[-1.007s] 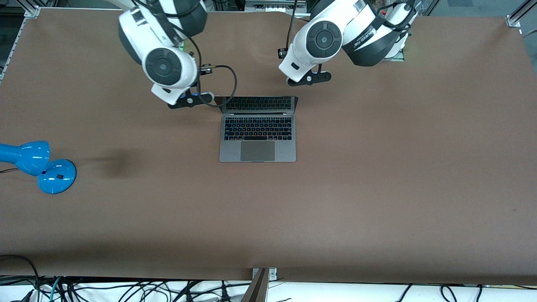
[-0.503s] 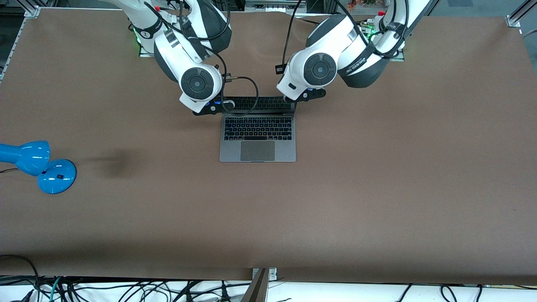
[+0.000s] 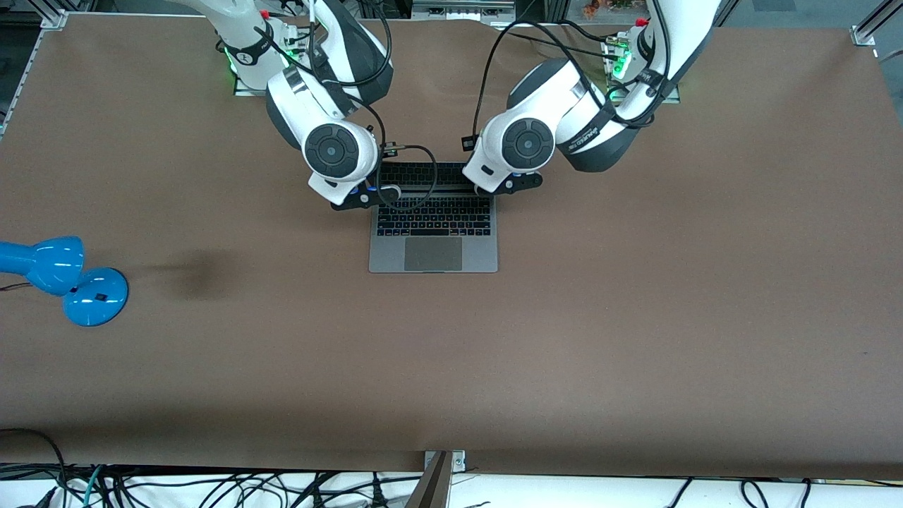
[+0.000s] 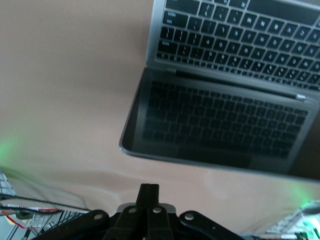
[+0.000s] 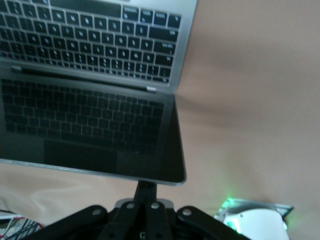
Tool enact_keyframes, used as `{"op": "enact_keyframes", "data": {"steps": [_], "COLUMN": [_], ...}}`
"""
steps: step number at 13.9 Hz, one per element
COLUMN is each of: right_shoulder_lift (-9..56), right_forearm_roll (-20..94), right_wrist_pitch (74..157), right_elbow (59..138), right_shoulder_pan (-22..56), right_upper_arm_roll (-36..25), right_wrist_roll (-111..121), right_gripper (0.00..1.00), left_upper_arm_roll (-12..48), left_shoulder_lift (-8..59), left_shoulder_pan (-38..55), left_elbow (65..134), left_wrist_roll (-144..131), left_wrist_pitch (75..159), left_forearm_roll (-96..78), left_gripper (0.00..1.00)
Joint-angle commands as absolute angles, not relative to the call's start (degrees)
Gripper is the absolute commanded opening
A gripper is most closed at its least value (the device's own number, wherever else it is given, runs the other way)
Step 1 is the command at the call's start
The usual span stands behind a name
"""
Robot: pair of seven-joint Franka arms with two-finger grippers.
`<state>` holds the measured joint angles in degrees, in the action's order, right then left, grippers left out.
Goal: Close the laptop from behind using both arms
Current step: 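Lower both grippers behind the raised laptop screen, then push the laptop screen down toward the keyboard with both grippers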
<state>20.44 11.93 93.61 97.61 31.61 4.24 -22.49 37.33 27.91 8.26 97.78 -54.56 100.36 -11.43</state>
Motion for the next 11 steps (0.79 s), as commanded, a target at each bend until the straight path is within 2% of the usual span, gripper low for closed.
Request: {"op": "enact_keyframes", "data": {"steps": [1,11], "right_shoulder_lift": [21.09,24.34], "right_forearm_roll": [12.31,10.9], "right_wrist_pitch": [96.58,103.44], "right_elbow": [97.29,96.59], "right_shoulder_pan": [31.11,29.09], "right_upper_arm_roll": [4.04,3.69], "right_wrist_roll": [-20.92,-17.93], "right_gripper": [0.0,0.0], "left_upper_arm_roll": [37.18,36.91], "left_shoulder_lift": [30.67,40.51], "left_shoulder_pan": [8.88,8.96], "left_elbow": [95.8,85.18], "left_wrist_roll": [-55.72,-57.57], "left_wrist_pitch": [102.12,102.3], "left_forearm_roll": [-9.32,-1.15], "left_gripper": [0.0,0.0]}}
